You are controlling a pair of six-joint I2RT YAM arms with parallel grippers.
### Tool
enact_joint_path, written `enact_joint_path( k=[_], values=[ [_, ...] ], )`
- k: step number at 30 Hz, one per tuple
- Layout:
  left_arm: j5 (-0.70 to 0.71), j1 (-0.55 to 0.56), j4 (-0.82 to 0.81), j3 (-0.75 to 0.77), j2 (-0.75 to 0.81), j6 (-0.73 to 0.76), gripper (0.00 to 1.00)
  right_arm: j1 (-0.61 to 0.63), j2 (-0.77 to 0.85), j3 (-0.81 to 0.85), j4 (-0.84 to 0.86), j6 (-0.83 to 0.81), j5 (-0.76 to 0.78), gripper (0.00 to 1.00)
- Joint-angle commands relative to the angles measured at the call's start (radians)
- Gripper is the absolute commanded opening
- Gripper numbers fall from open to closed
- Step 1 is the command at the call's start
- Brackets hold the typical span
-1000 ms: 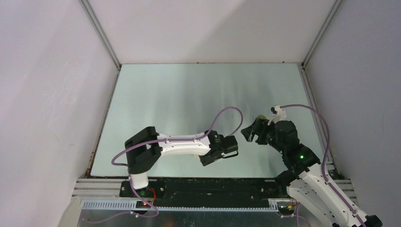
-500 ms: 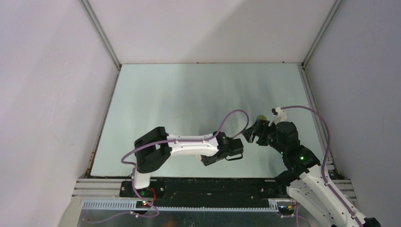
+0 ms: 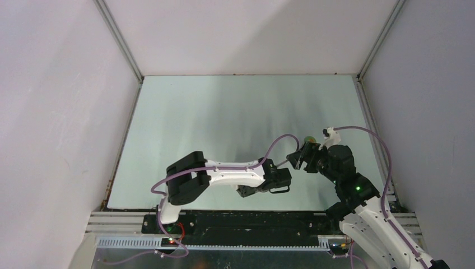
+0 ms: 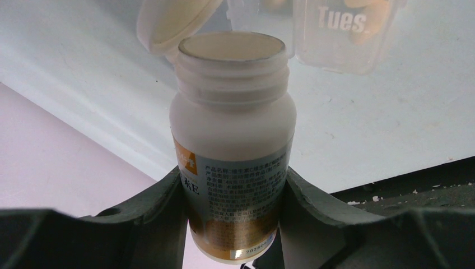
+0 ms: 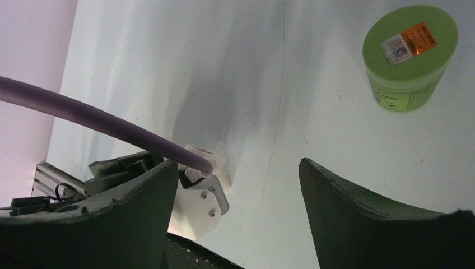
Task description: Sort the pills into containers
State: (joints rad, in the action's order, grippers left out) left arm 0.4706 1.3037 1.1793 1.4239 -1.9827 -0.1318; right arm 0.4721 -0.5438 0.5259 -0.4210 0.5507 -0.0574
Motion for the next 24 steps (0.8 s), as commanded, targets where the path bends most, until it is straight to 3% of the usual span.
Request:
enact_joint_path(
  k=[1, 10, 24],
  values=[
    [0.036, 0.007, 0.054, 0.055, -0.009, -0.014, 0.0, -0.008, 0.01, -0.004, 0.041, 0.008, -0.012, 0.83],
    [0.03, 0.009, 0.054, 0.074, -0.008, -0.01, 0.0, -0.013, 0.011, -0.004, 0.042, 0.008, -0.025, 0.83],
    [0.015, 0.009, -0.036, -0.04, 0.127, -0.046, 0.0, -0.024, 0.01, -0.004, 0.048, 0.017, -0.043, 0.83]
  ],
)
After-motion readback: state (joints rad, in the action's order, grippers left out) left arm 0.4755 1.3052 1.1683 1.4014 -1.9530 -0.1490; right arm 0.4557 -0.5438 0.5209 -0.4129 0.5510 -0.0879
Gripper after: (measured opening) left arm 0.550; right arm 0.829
